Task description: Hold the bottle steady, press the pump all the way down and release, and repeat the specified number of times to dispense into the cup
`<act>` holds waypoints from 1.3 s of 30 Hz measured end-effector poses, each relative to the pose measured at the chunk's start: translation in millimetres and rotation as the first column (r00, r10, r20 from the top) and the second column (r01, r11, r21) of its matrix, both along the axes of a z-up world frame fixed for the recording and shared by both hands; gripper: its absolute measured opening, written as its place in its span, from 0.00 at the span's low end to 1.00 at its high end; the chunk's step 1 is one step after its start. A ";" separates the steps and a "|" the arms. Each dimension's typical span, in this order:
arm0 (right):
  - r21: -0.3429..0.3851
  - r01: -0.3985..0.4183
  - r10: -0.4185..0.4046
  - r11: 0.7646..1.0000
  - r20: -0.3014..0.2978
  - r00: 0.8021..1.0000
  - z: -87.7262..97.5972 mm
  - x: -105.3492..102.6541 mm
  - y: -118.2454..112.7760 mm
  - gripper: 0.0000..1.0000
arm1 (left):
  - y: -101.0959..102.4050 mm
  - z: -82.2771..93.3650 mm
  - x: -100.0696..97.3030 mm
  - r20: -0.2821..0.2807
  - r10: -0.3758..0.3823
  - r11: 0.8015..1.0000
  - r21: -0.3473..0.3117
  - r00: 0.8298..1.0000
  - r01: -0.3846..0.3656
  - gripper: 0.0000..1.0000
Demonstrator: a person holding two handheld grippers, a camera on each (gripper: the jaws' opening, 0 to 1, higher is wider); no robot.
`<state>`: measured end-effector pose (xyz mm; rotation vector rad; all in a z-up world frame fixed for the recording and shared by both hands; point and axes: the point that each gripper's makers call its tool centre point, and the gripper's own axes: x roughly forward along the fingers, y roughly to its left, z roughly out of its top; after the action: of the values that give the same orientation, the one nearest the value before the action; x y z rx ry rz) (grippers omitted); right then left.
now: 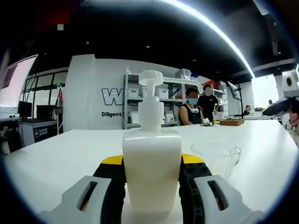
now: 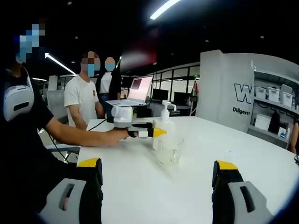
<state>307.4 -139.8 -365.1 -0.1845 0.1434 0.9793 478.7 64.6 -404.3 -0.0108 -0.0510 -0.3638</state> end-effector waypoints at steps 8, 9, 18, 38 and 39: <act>0.027 -0.013 0.013 1.000 -0.005 1.000 5.2 1.8 -1.0 0.99 | -3.8 0.3 -0.5 0.010 -0.024 1.000 0.001 1.000 0.024 0.42; 0.025 -0.013 0.013 1.000 -0.005 1.000 5.5 2.5 -1.0 0.99 | -4.5 0.4 -0.4 0.011 -0.025 1.000 0.002 1.000 0.025 0.42; 0.005 -0.034 0.034 0.999 0.007 0.999 13.2 8.6 8.8 0.98 | -6.4 0.9 0.8 0.015 -0.009 1.000 0.005 1.000 0.009 0.42; -0.099 -0.066 0.071 0.993 0.042 0.997 43.2 45.5 36.0 0.92 | -7.0 1.0 1.3 0.021 -0.002 1.000 0.006 1.000 0.001 0.42; -0.103 -0.068 0.073 0.992 0.044 0.996 44.5 47.0 36.9 0.91 | -7.1 0.9 1.0 0.020 -0.001 1.000 0.006 1.000 0.001 0.42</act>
<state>354.5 -102.9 -320.5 -0.3077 0.1441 1.0383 479.7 57.6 -403.4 -0.0014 -0.0697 -0.3654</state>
